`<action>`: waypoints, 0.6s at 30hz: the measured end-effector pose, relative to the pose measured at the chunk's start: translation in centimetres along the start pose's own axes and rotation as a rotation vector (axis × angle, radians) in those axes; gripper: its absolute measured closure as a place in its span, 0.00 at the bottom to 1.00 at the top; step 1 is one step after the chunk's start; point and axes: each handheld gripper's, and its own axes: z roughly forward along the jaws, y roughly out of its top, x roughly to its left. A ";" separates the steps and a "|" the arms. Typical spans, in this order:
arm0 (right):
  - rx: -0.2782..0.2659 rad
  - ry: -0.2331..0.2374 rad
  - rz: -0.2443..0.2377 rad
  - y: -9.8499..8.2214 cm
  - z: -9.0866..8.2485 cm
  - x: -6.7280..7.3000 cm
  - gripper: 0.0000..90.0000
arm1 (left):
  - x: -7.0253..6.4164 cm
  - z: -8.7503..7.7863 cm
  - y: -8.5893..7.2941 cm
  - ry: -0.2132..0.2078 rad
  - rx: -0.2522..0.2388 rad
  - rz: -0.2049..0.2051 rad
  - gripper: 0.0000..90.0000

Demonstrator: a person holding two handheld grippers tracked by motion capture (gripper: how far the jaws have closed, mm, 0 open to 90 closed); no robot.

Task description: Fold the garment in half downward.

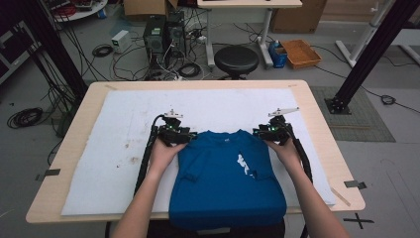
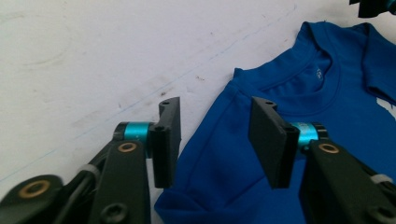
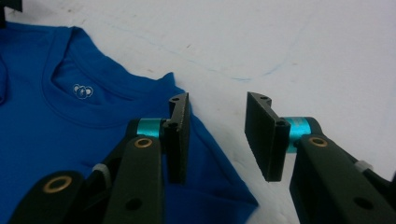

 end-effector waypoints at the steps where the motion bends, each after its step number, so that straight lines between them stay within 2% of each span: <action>1: 0.008 0.000 -0.011 0.1 0.4 0.2 0.69 | 0.0 0.2 0.1 0.002 0.013 0.003 0.62; 6: 0.079 -0.018 -0.047 0.4 1.9 0.7 0.70 | -0.1 1.5 0.2 0.036 0.073 0.036 0.65; 7: 0.086 -0.022 -0.050 0.3 2.1 0.7 0.70 | -0.1 1.5 0.2 0.038 0.069 0.037 0.65; 11: 0.078 -0.027 -0.055 0.3 2.2 0.8 0.69 | -0.4 1.4 0.3 0.047 0.077 0.044 0.66; 13: 0.081 -0.036 -0.081 0.4 2.2 1.0 0.69 | -0.7 1.4 0.3 0.033 0.078 0.057 0.68; 15: 0.063 -0.043 -0.072 0.4 2.1 1.0 0.69 | -0.9 1.5 0.4 0.041 0.077 0.073 0.68; 18: 0.057 -0.024 -0.049 0.4 2.2 0.9 0.69 | -1.0 1.7 0.4 0.024 0.074 0.068 0.67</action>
